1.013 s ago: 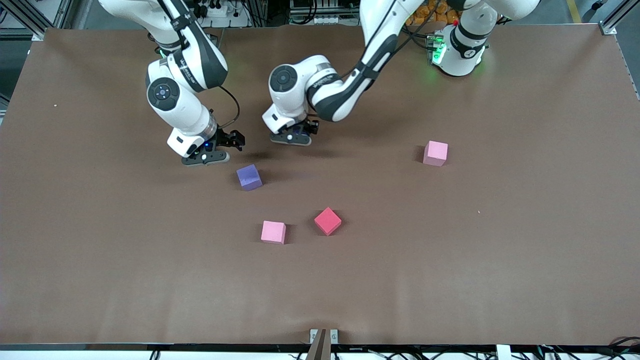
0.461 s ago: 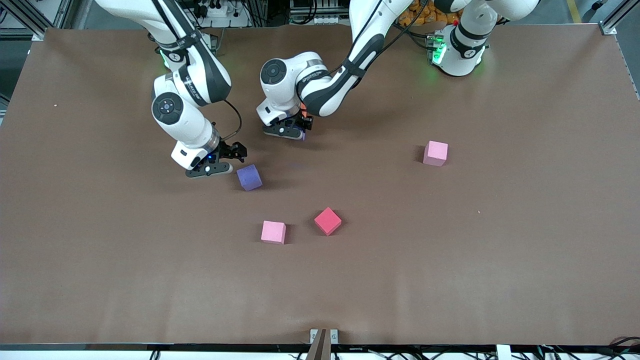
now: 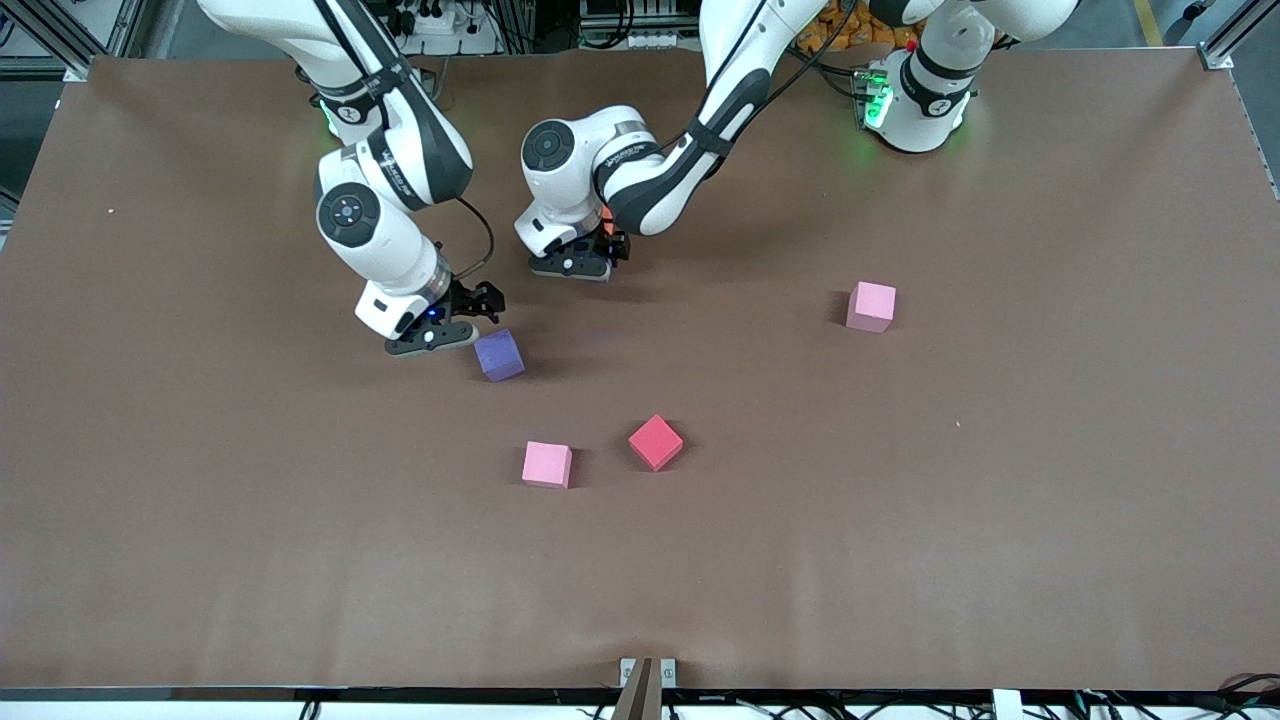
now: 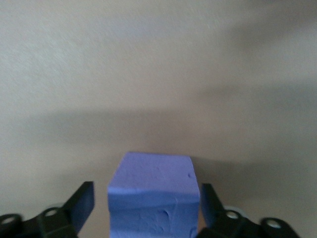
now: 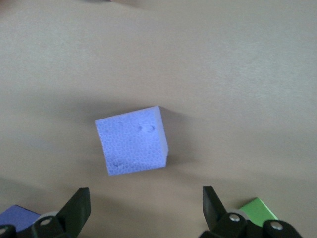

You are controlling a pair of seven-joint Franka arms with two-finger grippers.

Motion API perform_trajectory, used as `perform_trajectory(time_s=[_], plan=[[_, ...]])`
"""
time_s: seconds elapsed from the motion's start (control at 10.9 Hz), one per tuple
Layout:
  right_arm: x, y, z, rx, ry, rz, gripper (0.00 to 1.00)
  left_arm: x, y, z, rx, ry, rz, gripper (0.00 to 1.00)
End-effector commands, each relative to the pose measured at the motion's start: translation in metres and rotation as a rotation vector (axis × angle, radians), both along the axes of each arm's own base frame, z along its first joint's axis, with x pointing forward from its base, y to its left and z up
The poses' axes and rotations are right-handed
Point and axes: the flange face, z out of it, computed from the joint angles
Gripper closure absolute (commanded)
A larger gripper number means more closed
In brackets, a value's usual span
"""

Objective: Arrange blocks into number 1
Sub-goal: 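Place the purple cube below orange with the left gripper while the right gripper reaches purple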

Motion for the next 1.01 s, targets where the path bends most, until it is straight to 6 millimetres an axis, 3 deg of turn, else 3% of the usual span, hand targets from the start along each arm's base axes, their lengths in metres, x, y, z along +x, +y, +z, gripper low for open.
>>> perform_trajectory(time_s=[0.0, 0.18, 0.37, 0.74, 0.92], plan=[[0.013, 0.007, -0.015, 0.01, -0.017, 0.004, 0.0, 0.023, 0.005, 0.023, 0.0, -0.06, 0.038, 0.0], [0.014, 0.007, -0.019, 0.012, -0.022, 0.006, 0.0, 0.057, 0.021, 0.045, -0.004, -0.114, 0.121, 0.0], [0.019, 0.01, -0.025, 0.014, -0.027, 0.013, 0.0, 0.104, 0.046, 0.058, 0.006, -0.177, 0.222, 0.0], [0.021, 0.02, -0.035, 0.019, -0.042, 0.025, 0.0, 0.19, 0.107, 0.052, 0.0, -0.272, 0.466, 0.0], [0.02, 0.026, -0.037, 0.021, -0.046, 0.033, 0.0, 0.22, 0.115, 0.054, -0.053, -0.298, 0.515, 0.0]])
